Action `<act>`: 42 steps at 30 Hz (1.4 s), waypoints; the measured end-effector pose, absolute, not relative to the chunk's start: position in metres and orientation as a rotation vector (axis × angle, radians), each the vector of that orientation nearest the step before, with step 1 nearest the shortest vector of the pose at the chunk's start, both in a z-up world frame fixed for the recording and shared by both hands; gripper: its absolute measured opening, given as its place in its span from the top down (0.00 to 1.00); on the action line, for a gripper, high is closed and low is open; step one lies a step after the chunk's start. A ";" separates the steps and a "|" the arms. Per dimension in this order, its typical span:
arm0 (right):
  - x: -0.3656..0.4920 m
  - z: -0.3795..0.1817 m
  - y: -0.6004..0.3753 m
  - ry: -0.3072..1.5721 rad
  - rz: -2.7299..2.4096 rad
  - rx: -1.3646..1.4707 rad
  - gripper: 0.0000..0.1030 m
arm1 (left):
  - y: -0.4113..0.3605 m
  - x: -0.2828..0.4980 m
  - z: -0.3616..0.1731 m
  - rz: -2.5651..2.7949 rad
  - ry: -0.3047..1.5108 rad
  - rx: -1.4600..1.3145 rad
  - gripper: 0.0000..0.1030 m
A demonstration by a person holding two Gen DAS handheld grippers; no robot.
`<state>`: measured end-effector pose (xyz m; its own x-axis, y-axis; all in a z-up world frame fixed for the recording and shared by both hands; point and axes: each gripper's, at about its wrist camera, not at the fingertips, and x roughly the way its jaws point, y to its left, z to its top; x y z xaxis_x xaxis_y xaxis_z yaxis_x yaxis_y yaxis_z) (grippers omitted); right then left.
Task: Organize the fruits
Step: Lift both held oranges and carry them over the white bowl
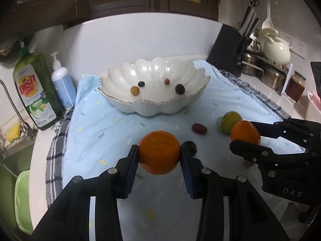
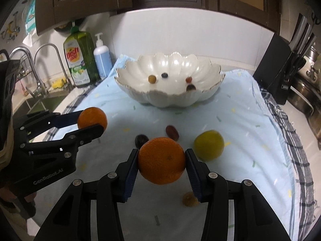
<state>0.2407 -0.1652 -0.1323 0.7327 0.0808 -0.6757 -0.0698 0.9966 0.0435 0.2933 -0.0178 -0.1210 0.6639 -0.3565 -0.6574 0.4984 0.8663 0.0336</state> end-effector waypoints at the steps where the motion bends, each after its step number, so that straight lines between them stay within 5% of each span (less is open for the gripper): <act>1: 0.241 -0.129 -0.166 0.736 0.082 0.018 0.54 | -0.017 0.292 -0.118 -0.484 0.689 0.213 0.61; 42: 0.297 -0.040 -0.191 0.449 0.101 -0.032 0.54 | -0.040 0.328 -0.025 -0.370 0.446 0.180 0.61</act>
<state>0.2965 -0.1911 -0.0400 0.8961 0.0904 -0.4345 -0.1045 0.9945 -0.0086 0.3284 -0.0401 -0.0249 0.8369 -0.3091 -0.4518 0.3871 0.9177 0.0893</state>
